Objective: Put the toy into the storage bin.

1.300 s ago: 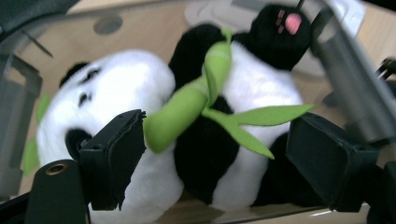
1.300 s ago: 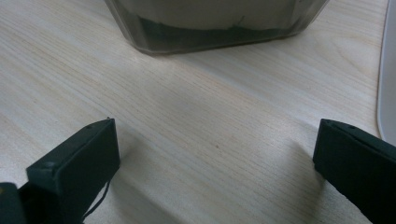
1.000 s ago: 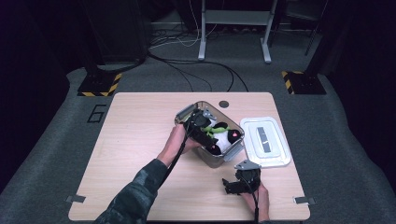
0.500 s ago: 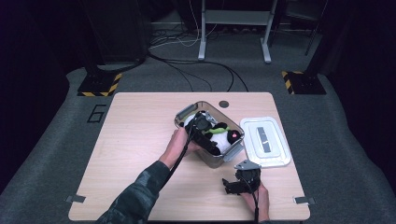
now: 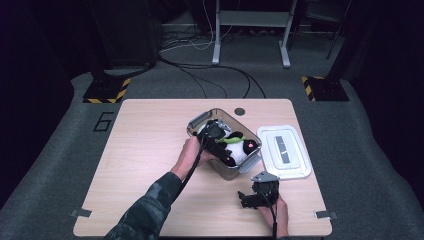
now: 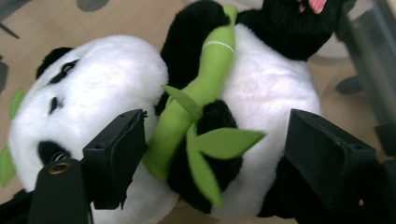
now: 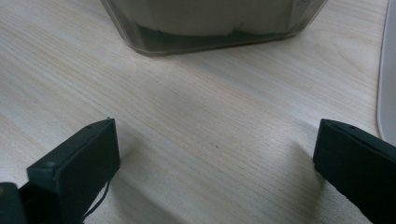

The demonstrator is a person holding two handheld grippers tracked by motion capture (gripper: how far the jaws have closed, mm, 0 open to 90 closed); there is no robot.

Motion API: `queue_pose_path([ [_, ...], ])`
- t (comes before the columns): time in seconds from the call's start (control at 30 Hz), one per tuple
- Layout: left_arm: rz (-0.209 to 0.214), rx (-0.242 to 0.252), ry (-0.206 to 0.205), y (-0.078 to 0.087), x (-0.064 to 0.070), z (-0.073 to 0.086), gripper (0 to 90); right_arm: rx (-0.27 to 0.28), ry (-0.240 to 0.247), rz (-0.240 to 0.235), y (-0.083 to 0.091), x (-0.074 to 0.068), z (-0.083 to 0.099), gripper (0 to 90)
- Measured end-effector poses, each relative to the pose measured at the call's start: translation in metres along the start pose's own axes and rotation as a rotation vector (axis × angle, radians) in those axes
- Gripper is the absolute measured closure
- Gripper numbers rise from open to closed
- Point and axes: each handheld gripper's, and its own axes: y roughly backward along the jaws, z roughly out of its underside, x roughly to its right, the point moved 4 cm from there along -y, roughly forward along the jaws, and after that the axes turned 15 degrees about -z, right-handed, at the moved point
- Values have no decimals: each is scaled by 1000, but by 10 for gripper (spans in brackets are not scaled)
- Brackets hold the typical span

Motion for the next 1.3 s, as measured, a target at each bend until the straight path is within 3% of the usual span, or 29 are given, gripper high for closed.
queue_pose_path([
  [0.17, -8, 61, 51, 23, -14, 1, 167, 4, -5, 2, 0, 0, 0, 0],
  [0.23, -15, 70, 53, 31, -20, 4, 160, 12, -18, 6, -1, -1, -1, 0],
  [0.27, -19, 72, 56, 34, -23, 6, 157, 0, 1, 2, 0, 0, 0, 0],
  [0.33, -28, 74, 59, 40, -28, 12, 156, 13, -20, 6, -1, -1, -1, 0],
  [0.4, -40, 79, 65, 44, -33, 19, 152, 1, -1, 0, 0, 0, 0, 0],
  [0.57, -62, 93, 113, 54, -44, 36, 141, -1, -7, 0, 0, 0, 0, 0],
  [0.8, -90, 104, 144, 64, -54, 59, 124, -1, -8, 0, 0, -1, 0, 0],
  [0.87, -107, 102, 163, 67, -59, 75, 123, 7, -22, 3, -1, -1, 0, 0],
  [1.0, -123, 89, 182, 68, -64, 90, 117, 11, -27, 6, -1, -2, -1, 0],
  [1.1, -152, 78, 219, 66, -71, 117, 110, 12, -27, 7, -1, -2, -1, 0],
  [1.13, -152, 78, 219, 66, -71, 117, 108, 12, -27, 7, -1, -2, -1, 0],
  [1.2, -174, 56, 246, 61, -73, 142, 96, 12, -27, 7, -1, -1, -1, 0],
  [1.3, -193, 28, 258, 55, -75, 165, 87, 11, -26, 7, -1, -1, -1, 0],
])
